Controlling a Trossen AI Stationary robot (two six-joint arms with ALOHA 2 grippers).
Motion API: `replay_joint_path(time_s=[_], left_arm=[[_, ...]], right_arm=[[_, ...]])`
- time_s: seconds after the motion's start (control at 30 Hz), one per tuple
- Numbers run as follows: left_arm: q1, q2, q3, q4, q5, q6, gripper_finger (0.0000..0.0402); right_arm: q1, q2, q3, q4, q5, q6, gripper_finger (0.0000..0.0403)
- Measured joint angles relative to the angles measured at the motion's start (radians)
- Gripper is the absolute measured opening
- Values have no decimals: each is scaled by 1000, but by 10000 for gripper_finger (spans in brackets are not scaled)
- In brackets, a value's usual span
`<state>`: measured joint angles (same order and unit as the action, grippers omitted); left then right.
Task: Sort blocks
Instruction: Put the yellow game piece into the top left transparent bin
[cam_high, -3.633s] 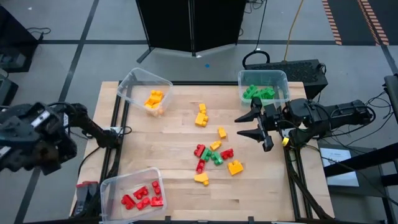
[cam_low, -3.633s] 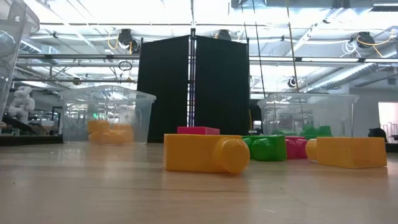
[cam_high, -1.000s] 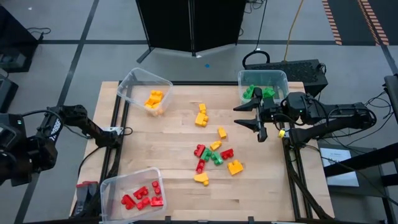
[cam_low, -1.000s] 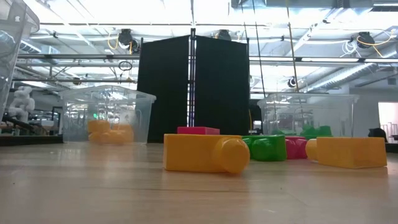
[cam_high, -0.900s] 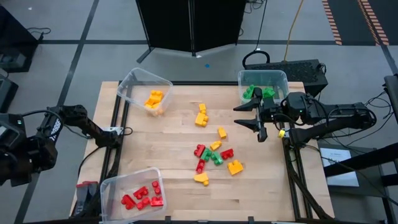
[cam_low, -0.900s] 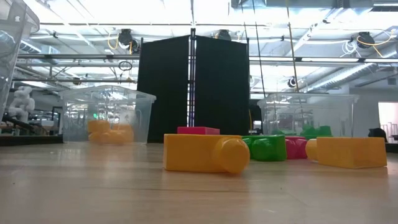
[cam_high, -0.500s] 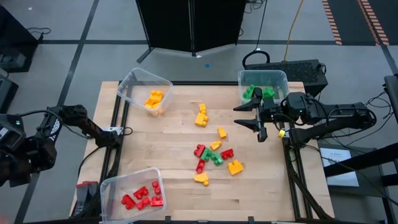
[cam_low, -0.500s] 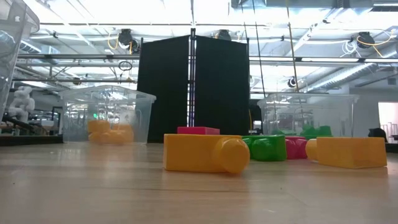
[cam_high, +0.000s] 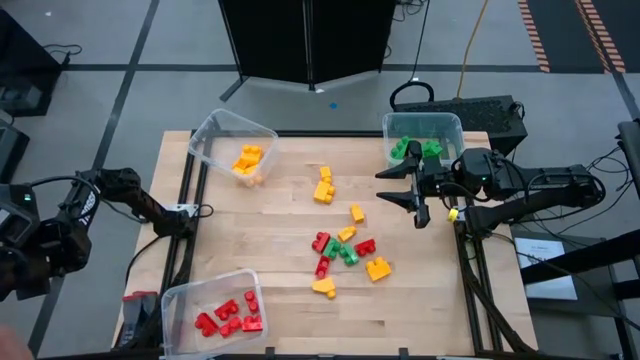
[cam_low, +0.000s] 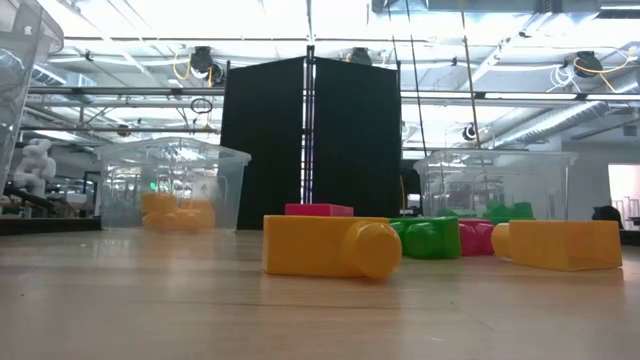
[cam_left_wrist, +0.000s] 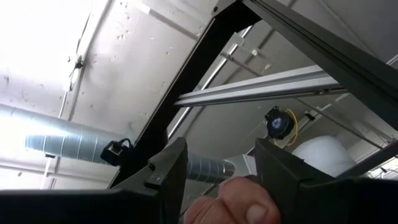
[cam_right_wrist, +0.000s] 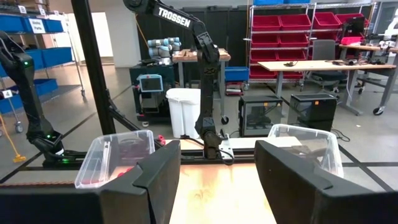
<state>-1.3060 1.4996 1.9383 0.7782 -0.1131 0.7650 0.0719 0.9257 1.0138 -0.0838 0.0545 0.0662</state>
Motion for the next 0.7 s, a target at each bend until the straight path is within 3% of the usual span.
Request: replay_joint_path(time_s=[0.43,0.7], left_arm=[[0,2,0,-3,-5,1,161],[37,4,-1,36,-215,116,161]], right_arm=[[0,0,0,-1,0,0,201],[0,0,0,-1,0,0,201]])
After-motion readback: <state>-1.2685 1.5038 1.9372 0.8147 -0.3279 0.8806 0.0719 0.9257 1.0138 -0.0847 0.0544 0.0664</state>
